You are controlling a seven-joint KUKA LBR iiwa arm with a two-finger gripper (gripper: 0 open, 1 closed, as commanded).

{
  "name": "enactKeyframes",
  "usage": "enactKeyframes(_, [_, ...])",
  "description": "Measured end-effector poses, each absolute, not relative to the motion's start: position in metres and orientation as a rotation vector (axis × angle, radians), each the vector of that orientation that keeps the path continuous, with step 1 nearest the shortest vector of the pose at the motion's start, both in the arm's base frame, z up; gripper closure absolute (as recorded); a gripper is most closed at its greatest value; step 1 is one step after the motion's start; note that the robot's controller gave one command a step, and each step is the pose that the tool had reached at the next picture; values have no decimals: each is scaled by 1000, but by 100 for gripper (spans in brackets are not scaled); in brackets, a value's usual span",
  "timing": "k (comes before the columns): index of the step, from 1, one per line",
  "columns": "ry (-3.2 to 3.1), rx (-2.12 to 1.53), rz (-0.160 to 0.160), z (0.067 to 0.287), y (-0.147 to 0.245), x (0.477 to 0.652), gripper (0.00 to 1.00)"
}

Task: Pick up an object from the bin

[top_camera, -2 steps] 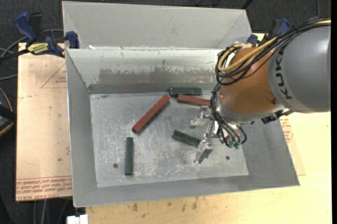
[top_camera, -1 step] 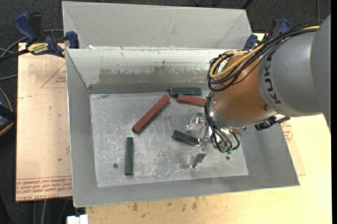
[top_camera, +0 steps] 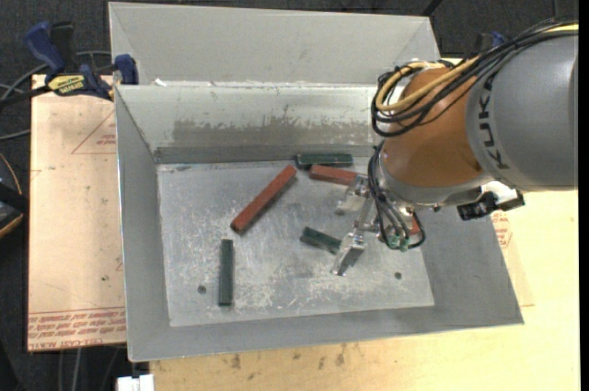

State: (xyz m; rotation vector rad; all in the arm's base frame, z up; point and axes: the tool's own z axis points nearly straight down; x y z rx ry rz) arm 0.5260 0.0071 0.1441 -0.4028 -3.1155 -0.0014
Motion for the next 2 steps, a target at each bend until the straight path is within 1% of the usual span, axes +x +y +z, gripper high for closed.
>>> enactKeyframes(1, [-3128,-387,-2,74,21,526,0])
enactKeyframes(2, [-3146,-474,-15,67,19,542,100])
